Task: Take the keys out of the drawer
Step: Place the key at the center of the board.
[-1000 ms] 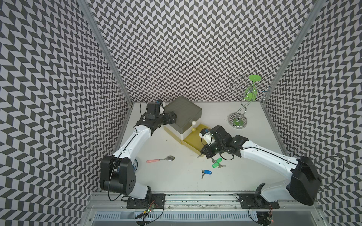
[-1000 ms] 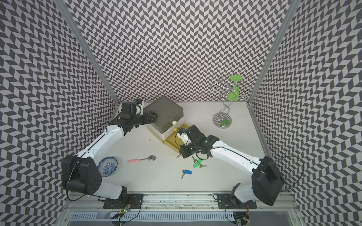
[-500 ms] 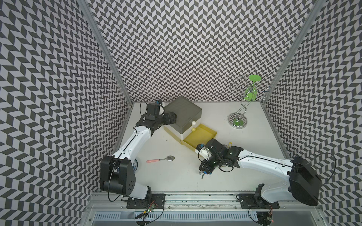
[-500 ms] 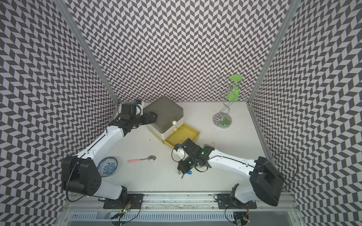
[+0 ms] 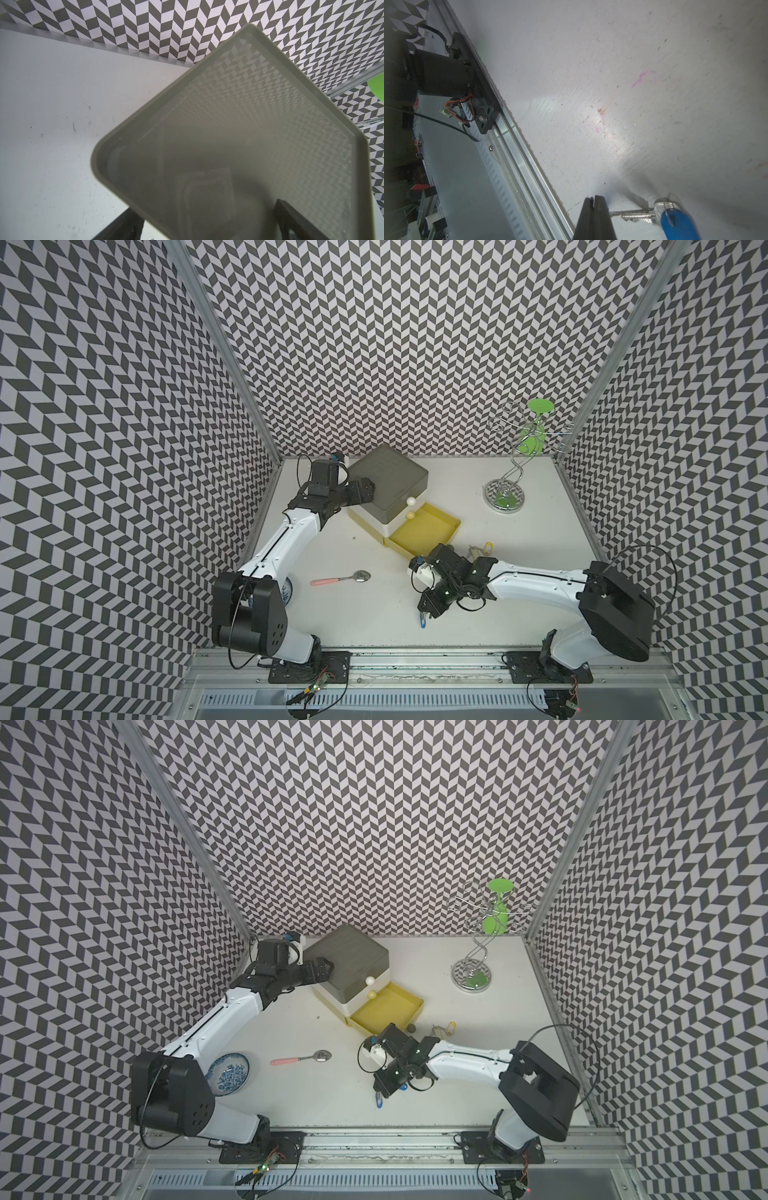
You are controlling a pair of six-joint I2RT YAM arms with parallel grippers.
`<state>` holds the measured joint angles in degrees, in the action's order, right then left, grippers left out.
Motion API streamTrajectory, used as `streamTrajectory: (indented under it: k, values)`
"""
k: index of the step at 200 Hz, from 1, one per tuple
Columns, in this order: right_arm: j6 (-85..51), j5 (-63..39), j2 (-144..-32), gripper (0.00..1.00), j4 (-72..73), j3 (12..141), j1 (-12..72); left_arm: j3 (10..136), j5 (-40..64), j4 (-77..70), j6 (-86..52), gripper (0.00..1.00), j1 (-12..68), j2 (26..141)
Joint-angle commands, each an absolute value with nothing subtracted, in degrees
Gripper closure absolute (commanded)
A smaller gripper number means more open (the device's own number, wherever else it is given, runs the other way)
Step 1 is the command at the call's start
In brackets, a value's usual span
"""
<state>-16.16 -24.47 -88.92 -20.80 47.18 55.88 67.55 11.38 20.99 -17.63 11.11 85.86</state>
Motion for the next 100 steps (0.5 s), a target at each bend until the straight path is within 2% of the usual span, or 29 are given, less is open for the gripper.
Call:
streamTrajectory:
  k: [1, 37, 68, 84, 100]
  values:
    - [-16.82, -23.71, -90.53, 0.98, -17.52, 47.01, 56.24, 63.04, 11.22, 30.95, -11.90, 0.00, 12.48, 90.62]
    - [-17.10, -22.94, -92.37, 0.92, -17.38, 48.81, 56.24, 63.34, 11.68, 30.94, -11.95, 0.00, 12.48, 90.81]
    - [-17.87, -22.19, -91.68, 0.74, -18.17, 49.83, 56.24, 63.24, 11.68, 30.93, -12.04, 0.00, 12.48, 90.79]
    - [-18.10, -21.89, -90.87, 0.54, -19.06, 50.41, 56.23, 63.21, 11.78, 30.94, -12.09, 0.00, 12.49, 90.64]
    - [-18.12, -21.28, -89.69, 0.53, -20.54, 51.81, 56.18, 63.21, 11.77, 30.94, -12.09, 0.00, 12.49, 90.52]
